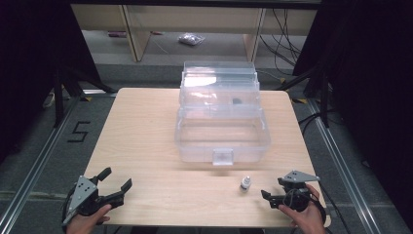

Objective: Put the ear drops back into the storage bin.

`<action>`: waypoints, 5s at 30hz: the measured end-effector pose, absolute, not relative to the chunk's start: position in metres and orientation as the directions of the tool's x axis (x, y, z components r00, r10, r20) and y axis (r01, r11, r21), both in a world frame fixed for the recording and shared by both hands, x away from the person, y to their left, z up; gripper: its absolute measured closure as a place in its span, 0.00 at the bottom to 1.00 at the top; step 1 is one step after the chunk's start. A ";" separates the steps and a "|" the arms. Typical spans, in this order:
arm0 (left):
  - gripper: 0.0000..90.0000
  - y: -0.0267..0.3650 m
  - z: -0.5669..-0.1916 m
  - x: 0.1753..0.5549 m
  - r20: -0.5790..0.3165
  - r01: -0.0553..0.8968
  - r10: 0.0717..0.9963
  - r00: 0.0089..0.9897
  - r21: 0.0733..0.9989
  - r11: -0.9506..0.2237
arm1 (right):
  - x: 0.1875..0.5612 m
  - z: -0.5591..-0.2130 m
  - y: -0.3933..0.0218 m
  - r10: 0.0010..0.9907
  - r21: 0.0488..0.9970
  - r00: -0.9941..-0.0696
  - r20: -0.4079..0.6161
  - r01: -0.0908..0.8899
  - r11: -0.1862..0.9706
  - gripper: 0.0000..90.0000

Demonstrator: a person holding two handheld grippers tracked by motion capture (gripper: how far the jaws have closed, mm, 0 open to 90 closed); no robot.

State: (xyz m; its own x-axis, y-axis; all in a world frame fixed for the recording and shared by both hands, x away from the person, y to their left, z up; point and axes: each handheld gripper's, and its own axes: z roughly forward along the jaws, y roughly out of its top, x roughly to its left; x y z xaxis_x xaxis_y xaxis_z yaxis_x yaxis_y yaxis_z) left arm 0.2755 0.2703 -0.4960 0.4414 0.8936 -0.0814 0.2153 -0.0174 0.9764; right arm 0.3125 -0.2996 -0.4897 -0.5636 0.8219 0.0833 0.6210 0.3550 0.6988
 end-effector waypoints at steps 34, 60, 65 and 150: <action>0.16 0.271 -0.496 0.275 -0.081 0.212 0.893 0.443 0.977 -0.016 | 0.318 -0.432 -0.256 0.686 0.558 -0.727 -0.025 0.560 0.613 0.26; 0.16 0.271 -0.495 0.274 -0.080 0.221 0.894 0.441 0.975 -0.022 | 0.354 -0.433 -0.203 0.546 0.343 -0.834 -0.082 0.490 0.801 0.33; 0.16 0.271 -0.495 0.275 -0.082 0.219 0.894 0.440 0.976 -0.019 | 0.361 -0.439 -0.196 0.550 0.321 -0.833 -0.058 0.506 0.800 0.40; 0.16 0.272 -0.496 0.276 -0.088 0.217 0.891 0.445 0.976 -0.012 | 0.414 -0.345 -0.198 0.546 0.197 -0.838 -0.008 0.534 0.822 0.67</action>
State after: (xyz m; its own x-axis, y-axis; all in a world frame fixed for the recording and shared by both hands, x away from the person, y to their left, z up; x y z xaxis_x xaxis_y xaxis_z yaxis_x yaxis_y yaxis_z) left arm 0.2759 0.2717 -0.4962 0.4455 0.8910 -0.0877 0.2166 -0.0122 0.9762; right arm 0.4137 -0.1980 -0.3448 -0.8378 0.5459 -0.0082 0.5339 0.8223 0.1967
